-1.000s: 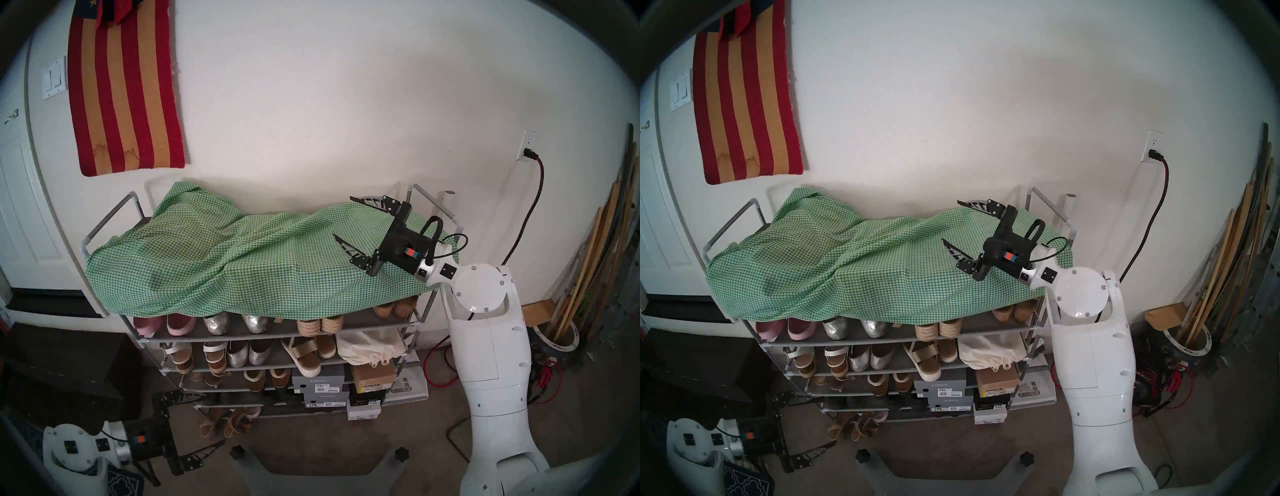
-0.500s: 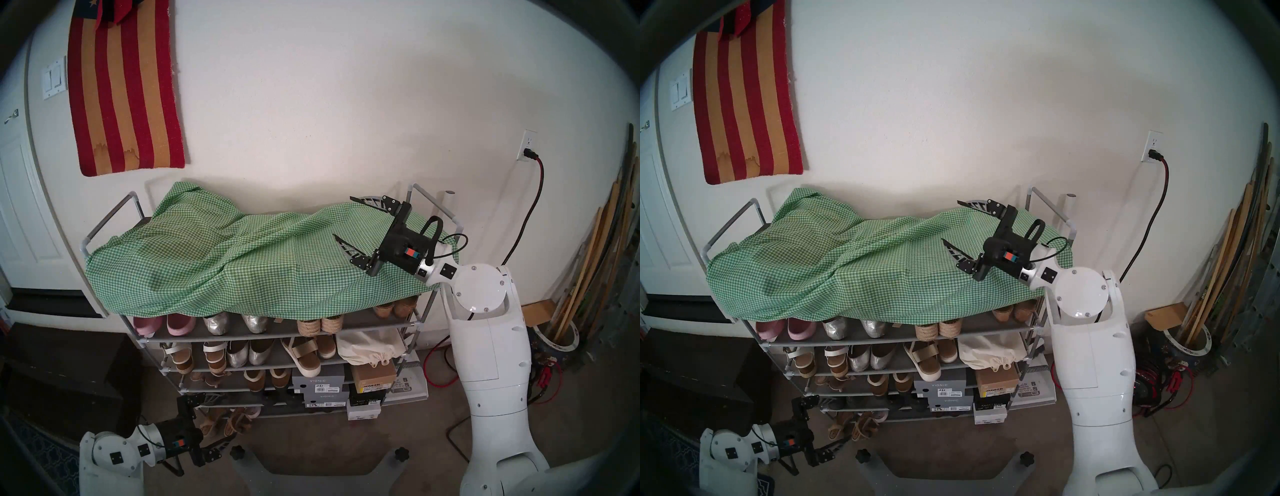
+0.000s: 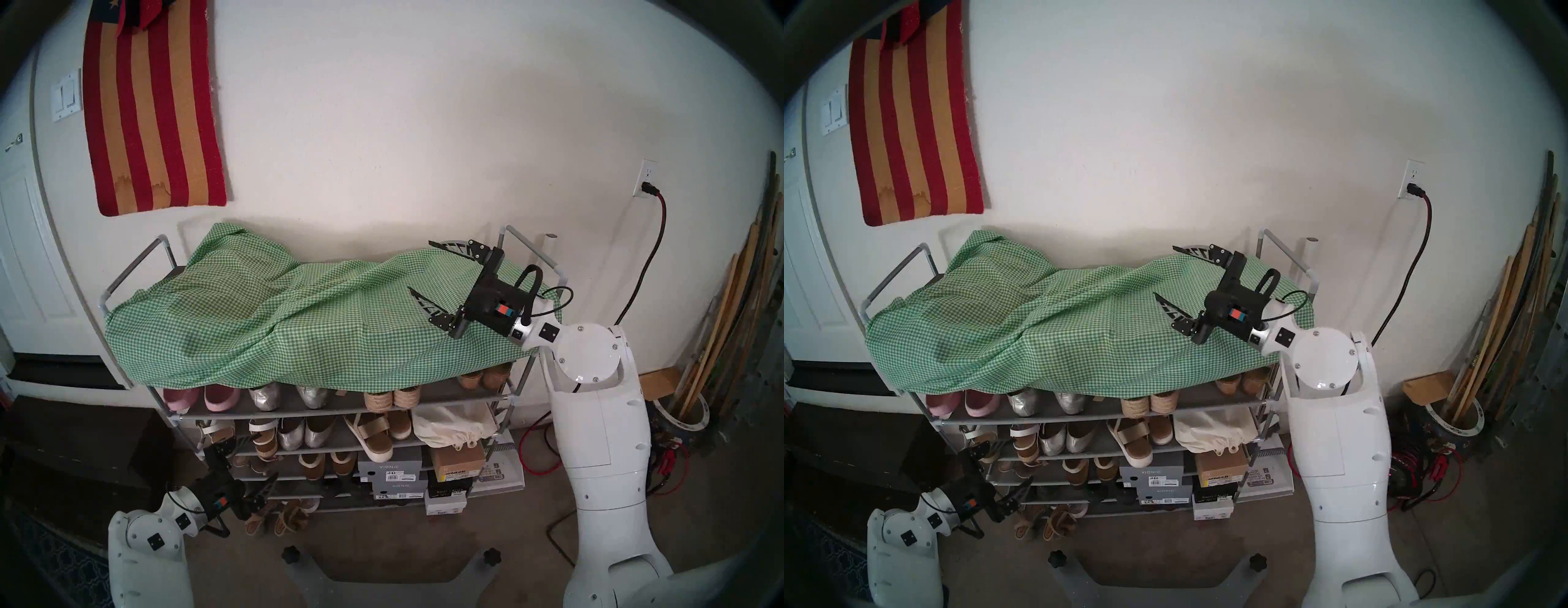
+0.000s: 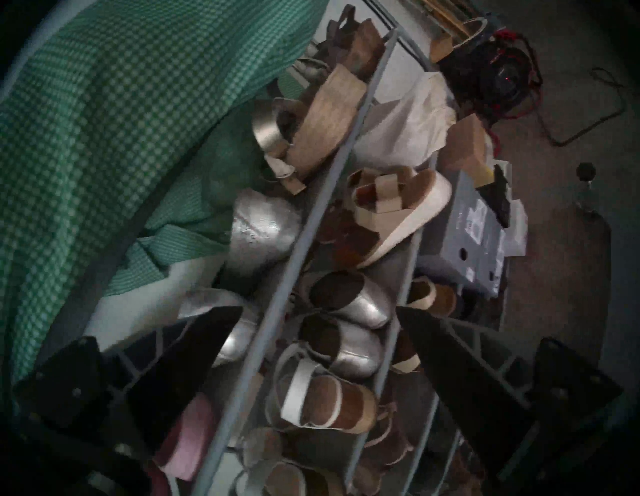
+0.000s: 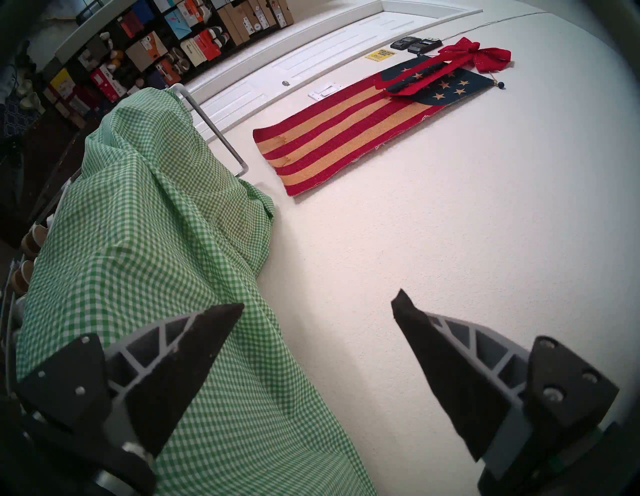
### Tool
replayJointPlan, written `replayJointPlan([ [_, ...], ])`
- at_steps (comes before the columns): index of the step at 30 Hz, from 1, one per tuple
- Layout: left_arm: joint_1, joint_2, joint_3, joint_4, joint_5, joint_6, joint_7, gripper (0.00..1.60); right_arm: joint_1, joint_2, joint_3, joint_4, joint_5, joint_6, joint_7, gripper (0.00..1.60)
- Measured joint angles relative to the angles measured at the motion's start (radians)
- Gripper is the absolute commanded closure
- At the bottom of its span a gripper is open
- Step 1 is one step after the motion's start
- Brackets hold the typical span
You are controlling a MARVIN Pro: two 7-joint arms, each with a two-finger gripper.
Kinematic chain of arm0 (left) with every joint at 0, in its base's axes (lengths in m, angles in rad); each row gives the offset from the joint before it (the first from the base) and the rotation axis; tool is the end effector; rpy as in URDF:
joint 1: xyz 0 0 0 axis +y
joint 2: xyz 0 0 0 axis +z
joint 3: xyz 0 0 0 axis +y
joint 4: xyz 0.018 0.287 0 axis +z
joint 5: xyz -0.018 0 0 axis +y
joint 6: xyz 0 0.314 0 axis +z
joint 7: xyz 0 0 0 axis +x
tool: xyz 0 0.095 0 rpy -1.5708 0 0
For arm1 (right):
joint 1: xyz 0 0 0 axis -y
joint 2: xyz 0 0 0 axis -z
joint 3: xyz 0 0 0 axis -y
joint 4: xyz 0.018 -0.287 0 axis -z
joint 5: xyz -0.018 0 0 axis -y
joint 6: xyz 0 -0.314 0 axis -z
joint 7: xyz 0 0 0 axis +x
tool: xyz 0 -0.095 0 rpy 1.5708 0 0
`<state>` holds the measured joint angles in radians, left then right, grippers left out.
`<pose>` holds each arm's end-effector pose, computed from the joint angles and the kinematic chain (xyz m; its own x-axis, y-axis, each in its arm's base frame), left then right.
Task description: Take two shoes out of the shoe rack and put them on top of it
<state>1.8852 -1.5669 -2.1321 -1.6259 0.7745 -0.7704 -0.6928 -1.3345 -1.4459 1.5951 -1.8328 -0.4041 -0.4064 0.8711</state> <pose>0.2603 0.1393 -0.3899 -0.1830 -0.8119 0.5544 -0.4822 -0.4173 -0.7703 0.4248 0.0398 -0.1253 -0.7299 0.4616 0.5041 0.3391 -0.3958 0.8534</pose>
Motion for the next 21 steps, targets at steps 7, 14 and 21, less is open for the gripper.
replayJointPlan([
  [7,-0.069,-0.014,-0.01,0.012,0.081,0.045,0.066,0.0,0.0,0.0,0.0,0.0,0.0,0.0,0.0,0.0],
  [14,-0.142,-0.005,-0.019,0.027,0.117,0.101,0.088,0.0,0.0,0.0,0.0,0.0,0.0,0.0,0.0,0.0],
  [21,-0.206,0.018,-0.019,0.042,0.127,0.169,0.037,0.0,0.0,0.0,0.0,0.0,0.0,0.0,0.0,0.0],
])
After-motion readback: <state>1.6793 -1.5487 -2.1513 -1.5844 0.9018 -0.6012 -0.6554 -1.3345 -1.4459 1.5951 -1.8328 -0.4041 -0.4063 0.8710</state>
